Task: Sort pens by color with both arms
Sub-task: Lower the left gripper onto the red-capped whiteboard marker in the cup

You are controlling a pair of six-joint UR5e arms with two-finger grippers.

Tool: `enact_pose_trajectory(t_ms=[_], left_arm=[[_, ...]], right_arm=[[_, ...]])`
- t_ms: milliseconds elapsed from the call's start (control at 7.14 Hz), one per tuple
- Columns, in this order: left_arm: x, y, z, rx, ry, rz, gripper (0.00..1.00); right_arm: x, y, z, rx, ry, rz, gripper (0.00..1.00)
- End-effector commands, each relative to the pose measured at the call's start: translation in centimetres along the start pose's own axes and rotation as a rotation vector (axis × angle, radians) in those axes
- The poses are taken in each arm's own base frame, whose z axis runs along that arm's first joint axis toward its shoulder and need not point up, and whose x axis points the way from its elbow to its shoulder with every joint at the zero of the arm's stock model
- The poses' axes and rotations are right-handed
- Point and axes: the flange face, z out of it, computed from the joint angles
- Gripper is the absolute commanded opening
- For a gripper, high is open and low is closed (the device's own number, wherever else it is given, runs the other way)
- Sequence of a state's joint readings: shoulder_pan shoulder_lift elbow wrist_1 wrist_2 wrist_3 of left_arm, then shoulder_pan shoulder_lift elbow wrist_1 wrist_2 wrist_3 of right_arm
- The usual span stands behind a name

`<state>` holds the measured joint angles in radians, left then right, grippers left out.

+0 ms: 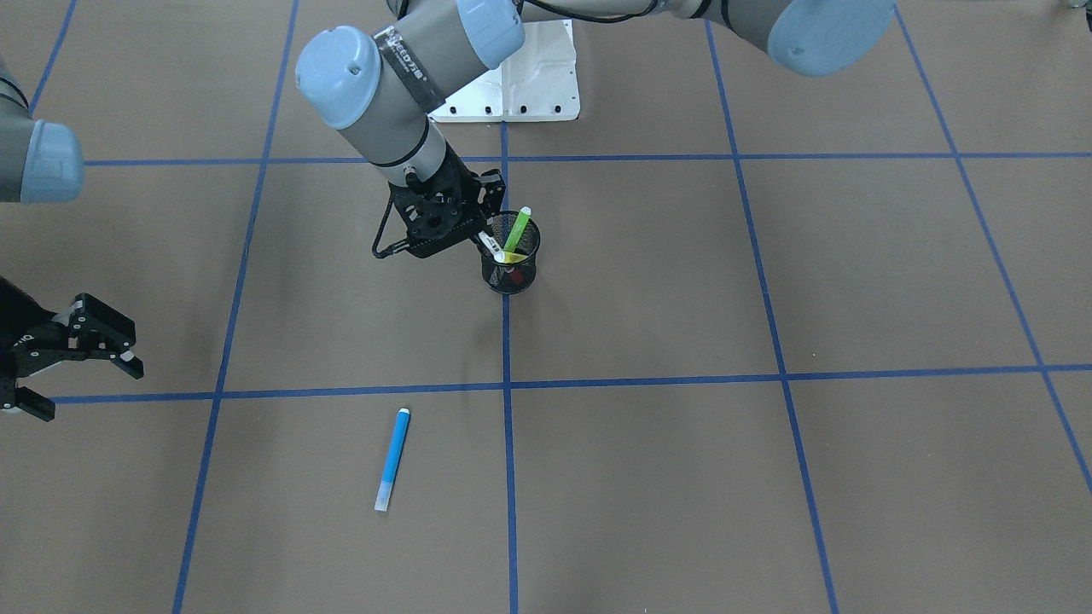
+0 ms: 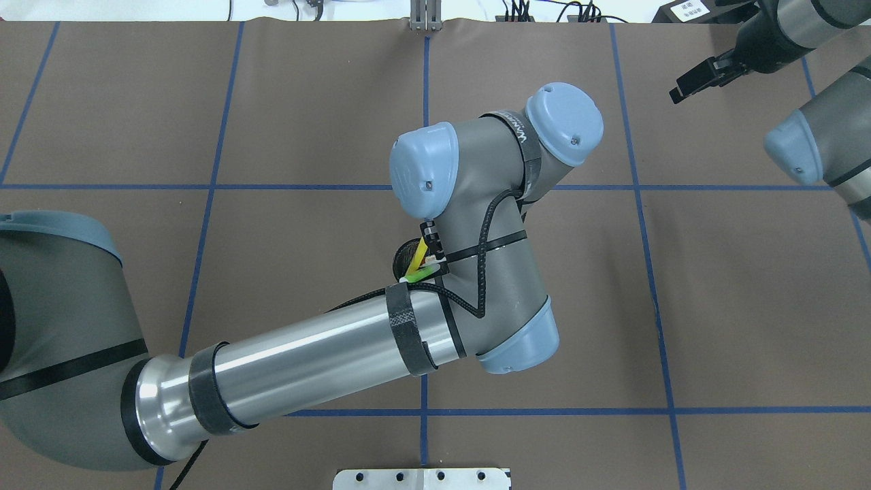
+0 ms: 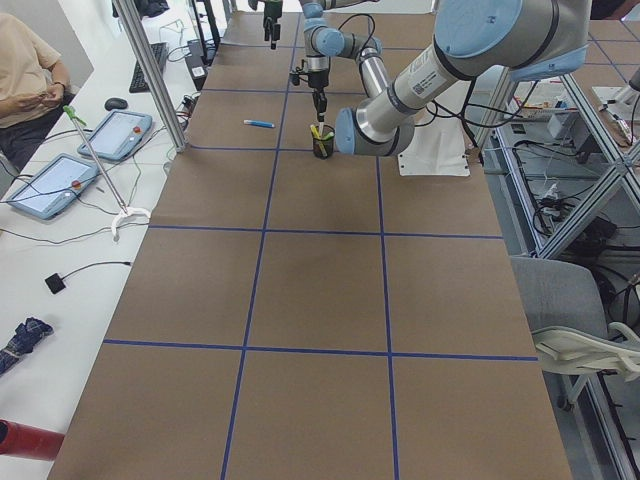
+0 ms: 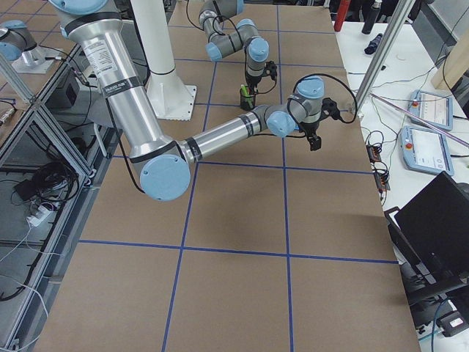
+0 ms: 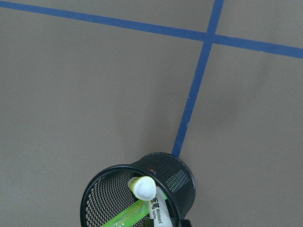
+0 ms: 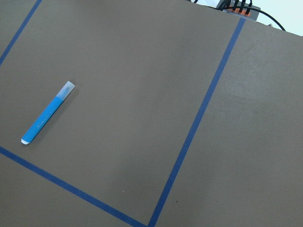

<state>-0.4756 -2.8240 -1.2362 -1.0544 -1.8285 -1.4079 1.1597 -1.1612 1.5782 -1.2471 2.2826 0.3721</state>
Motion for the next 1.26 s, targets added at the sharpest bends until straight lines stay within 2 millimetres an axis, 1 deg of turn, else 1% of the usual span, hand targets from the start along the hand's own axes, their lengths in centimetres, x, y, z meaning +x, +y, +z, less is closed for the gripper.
enact_pose_trajectory(t_ms=[0,140,280,420,561,701,841,981,1121], left_arm=[[-2.1,1.4,-3.9,0.004,0.021,0.007,0.04],[-3.4,2.1,-6.1,0.010,0.057,0.015,0.01],[-4.5,2.6,-7.9,0.022,0.105,0.026,0.00],[-5.9,2.9,-10.0,0.037,0.161,0.036,0.00],[-7.5,3.2,-12.0,0.095,0.214,0.046,0.00],[-9.1,3.2,-12.9,0.150,0.250,0.083,0.00],[-10.9,2.7,-12.9,0.238,0.266,0.119,0.00],[-12.0,2.2,-12.6,0.309,0.311,0.152,0.00],[-12.2,1.1,-11.9,0.382,0.379,0.153,0.00]], right_arm=[[-0.1,-0.1,0.0,0.000,-0.001,-0.001,0.99],[0.0,-0.1,0.0,0.000,0.000,0.002,0.99],[-0.1,-0.1,0.0,0.001,0.000,0.000,0.99],[-0.1,-0.1,0.0,0.001,0.000,0.000,0.99],[-0.2,-0.2,0.0,0.002,0.001,0.001,0.99],[-0.3,-0.3,0.0,0.003,0.001,0.000,0.99],[-0.3,-0.3,0.0,0.004,0.001,0.000,0.99],[-0.3,-0.3,-0.1,0.005,0.000,-0.001,0.99],[-0.3,-0.4,-0.1,0.005,0.002,-0.001,0.99]])
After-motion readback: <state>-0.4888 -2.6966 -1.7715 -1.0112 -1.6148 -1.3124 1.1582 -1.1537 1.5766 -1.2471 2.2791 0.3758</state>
